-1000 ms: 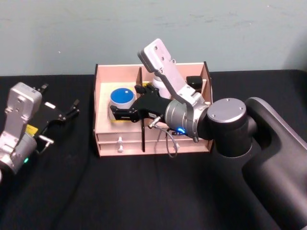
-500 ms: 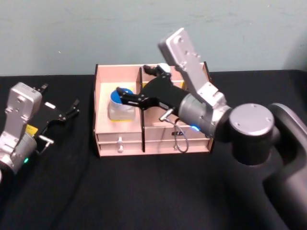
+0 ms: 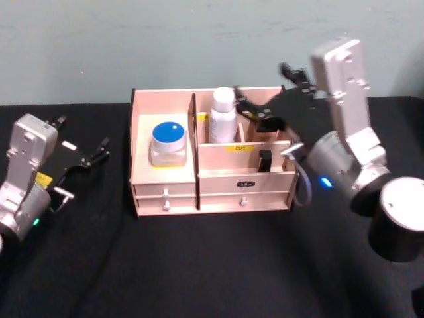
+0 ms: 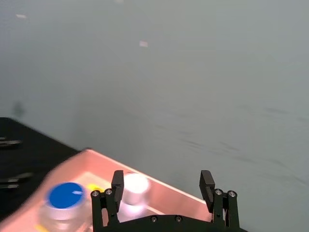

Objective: Pick up the facial cleanser and watermelon frost from the table and place them into the tiered storage box.

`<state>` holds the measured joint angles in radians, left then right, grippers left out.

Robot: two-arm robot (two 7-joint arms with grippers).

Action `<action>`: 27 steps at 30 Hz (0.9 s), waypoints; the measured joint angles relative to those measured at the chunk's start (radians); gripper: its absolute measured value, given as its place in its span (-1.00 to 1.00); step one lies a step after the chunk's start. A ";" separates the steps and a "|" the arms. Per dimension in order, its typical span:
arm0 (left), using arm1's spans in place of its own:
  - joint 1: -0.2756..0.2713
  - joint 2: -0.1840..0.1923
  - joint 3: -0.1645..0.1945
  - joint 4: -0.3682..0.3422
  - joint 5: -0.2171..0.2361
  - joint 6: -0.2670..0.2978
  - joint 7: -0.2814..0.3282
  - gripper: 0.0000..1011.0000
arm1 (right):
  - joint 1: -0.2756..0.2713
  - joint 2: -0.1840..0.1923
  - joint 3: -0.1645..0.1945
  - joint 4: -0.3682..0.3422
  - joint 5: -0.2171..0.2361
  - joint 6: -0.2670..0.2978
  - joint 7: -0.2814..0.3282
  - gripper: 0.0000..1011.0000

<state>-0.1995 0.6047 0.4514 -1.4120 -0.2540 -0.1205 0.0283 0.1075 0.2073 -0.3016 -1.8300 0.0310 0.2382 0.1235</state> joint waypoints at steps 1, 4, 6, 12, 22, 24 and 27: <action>0.000 0.000 0.000 0.000 0.000 0.000 0.000 0.98 | -0.007 -0.002 0.010 -0.001 -0.002 -0.004 -0.009 0.98; 0.000 0.000 0.000 0.000 0.000 0.000 0.000 0.98 | -0.031 -0.011 0.051 0.000 -0.009 -0.018 -0.045 0.98; 0.000 0.000 0.000 0.000 0.000 0.000 0.000 0.98 | -0.047 -0.019 0.081 0.008 -0.013 -0.025 -0.068 0.98; 0.000 0.000 0.000 0.000 0.000 0.000 0.000 0.98 | -0.068 -0.039 0.136 0.043 -0.021 -0.036 -0.104 0.98; 0.000 0.000 0.000 0.000 0.000 0.000 0.000 0.98 | -0.073 -0.059 0.163 0.105 -0.044 -0.035 -0.109 0.98; 0.000 0.000 0.000 0.000 0.000 0.000 0.000 0.98 | -0.072 -0.062 0.163 0.117 -0.049 -0.032 -0.107 0.98; 0.000 0.000 0.000 0.000 0.000 0.000 0.000 0.98 | -0.069 -0.070 0.164 0.139 -0.061 -0.024 -0.103 0.98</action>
<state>-0.1995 0.6047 0.4514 -1.4120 -0.2539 -0.1205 0.0283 0.0389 0.1375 -0.1375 -1.6913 -0.0297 0.2145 0.0210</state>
